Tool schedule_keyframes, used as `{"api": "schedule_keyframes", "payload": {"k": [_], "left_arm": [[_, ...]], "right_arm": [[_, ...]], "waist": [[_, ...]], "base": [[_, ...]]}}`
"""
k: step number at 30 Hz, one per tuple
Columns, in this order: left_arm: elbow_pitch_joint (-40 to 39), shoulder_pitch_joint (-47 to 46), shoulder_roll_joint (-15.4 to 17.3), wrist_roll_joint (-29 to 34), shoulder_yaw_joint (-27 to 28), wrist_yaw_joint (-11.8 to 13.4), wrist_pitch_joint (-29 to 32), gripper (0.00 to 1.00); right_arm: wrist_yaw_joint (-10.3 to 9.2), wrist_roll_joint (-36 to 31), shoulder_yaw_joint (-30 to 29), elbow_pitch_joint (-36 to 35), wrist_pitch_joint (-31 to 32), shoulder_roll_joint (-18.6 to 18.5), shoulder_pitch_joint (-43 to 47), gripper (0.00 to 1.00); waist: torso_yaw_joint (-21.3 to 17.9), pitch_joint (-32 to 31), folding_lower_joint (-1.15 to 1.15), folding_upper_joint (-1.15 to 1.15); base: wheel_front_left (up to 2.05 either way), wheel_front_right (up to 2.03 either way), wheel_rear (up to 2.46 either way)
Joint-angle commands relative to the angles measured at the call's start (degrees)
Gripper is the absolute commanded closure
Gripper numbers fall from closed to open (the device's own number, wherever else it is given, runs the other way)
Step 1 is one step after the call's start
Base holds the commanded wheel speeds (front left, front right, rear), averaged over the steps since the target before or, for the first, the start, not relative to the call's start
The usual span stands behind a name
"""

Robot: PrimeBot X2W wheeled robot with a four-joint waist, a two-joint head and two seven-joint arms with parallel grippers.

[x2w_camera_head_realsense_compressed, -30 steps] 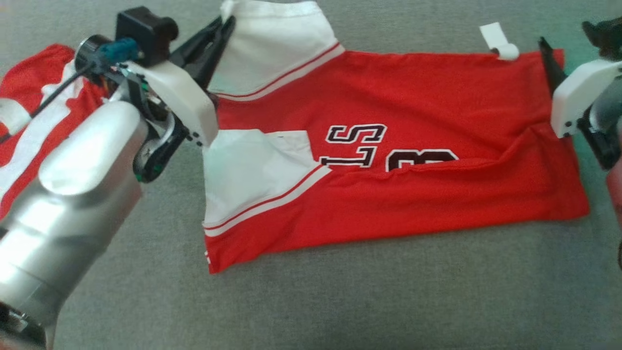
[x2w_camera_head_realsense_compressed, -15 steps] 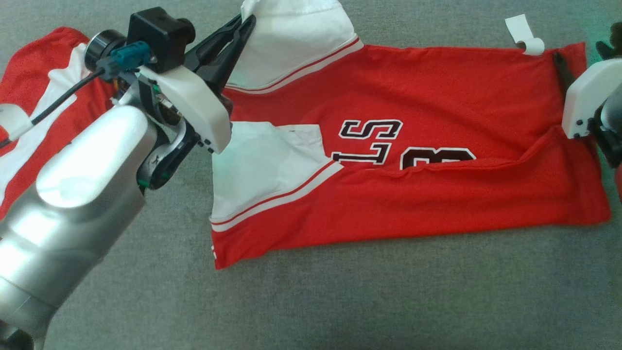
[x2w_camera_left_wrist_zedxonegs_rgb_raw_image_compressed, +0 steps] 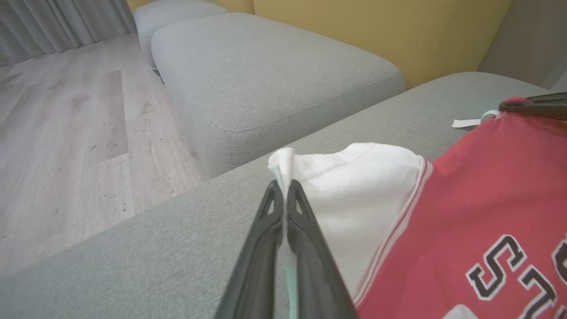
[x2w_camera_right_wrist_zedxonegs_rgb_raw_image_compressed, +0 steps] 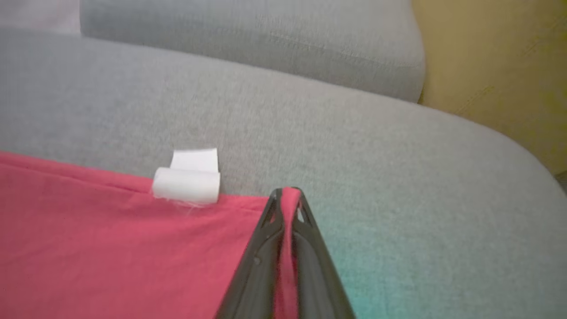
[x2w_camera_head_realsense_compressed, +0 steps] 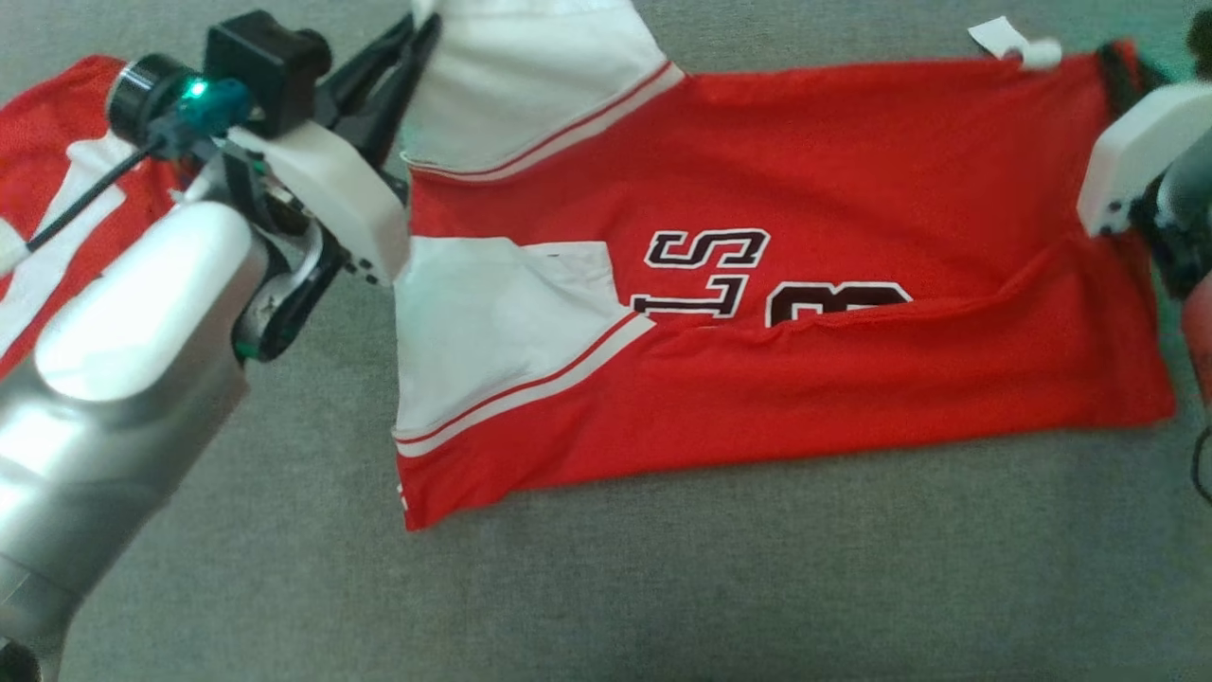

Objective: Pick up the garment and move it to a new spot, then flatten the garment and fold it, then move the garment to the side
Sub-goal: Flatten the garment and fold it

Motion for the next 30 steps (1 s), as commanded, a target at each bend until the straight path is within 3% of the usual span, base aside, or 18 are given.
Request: {"api": "schedule_keyframes", "payload": {"k": [1,10,30], "left_arm": [[-0.43,-3.13,2.79,0.09,3.26,0.51,-0.97,1.00],[7.95,-9.59,0.80,2.62,4.69,1.53,-4.70,1.00],[23.89,-17.28,-4.03,4.33,4.64,-1.71,-13.31,1.00]], "right_arm": [[-0.05,0.73,-0.17,-2.17,-2.05,-0.01,-2.92,1.00],[-0.05,4.12,-0.84,-3.10,-8.86,1.03,-8.47,1.00],[-0.05,7.79,4.01,-1.18,-17.84,1.63,-14.81,1.00]], "waist": [[-0.38,0.01,0.00,0.00],[-1.60,1.14,0.00,0.00],[-2.42,1.42,0.00,0.00]], "base": [[0.00,0.00,0.00],[0.00,0.00,0.00],[0.00,0.00,0.00]]}}
